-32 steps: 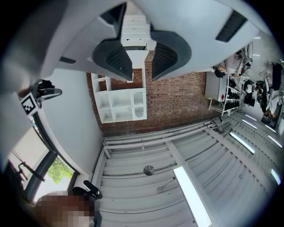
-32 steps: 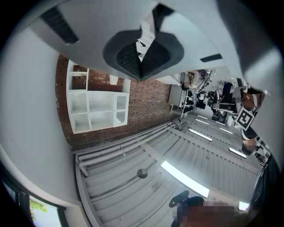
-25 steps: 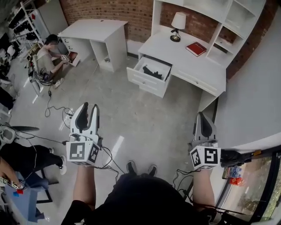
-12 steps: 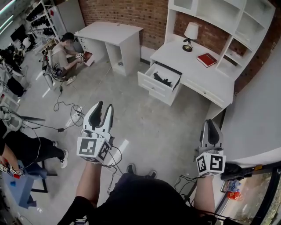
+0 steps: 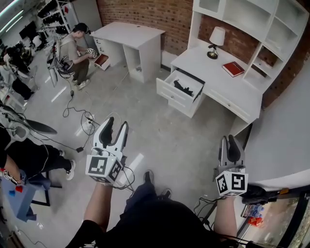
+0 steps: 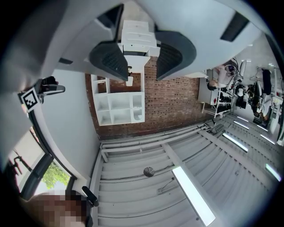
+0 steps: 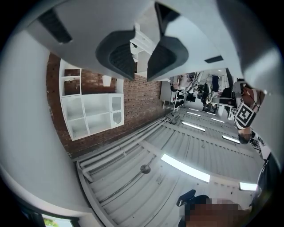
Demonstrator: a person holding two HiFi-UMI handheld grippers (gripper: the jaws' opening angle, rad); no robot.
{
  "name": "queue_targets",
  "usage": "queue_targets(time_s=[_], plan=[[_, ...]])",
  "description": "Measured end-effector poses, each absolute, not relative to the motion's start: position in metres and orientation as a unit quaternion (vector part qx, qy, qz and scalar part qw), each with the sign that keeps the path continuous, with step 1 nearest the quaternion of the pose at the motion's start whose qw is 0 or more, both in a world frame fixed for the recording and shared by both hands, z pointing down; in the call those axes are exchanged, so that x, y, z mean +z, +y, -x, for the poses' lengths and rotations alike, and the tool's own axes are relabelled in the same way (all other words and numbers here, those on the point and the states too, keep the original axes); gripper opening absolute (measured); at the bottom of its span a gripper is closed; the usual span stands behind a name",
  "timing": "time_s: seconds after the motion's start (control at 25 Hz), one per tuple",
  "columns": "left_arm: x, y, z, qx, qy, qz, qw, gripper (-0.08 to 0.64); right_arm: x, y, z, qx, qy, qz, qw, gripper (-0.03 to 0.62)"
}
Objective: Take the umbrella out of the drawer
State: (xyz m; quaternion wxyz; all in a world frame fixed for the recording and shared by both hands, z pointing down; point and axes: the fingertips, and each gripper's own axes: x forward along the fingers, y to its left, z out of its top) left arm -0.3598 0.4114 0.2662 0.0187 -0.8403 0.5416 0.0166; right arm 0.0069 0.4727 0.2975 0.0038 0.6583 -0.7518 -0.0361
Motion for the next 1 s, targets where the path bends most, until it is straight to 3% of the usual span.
queue_targets(time_s=[0.44,1.0], plan=[[0.273,0.352,0.346,0.034,0.522,0.852,0.006,0.196,0.280,0.437,-0.021,-0.053,-0.724,-0.687,-0.001,0.080],[0.278,0.170,0.351,0.050,0.463,0.885,-0.021,0.196,0.274,0.301,0.003,-0.047,-0.689,-0.723,0.006,0.081]])
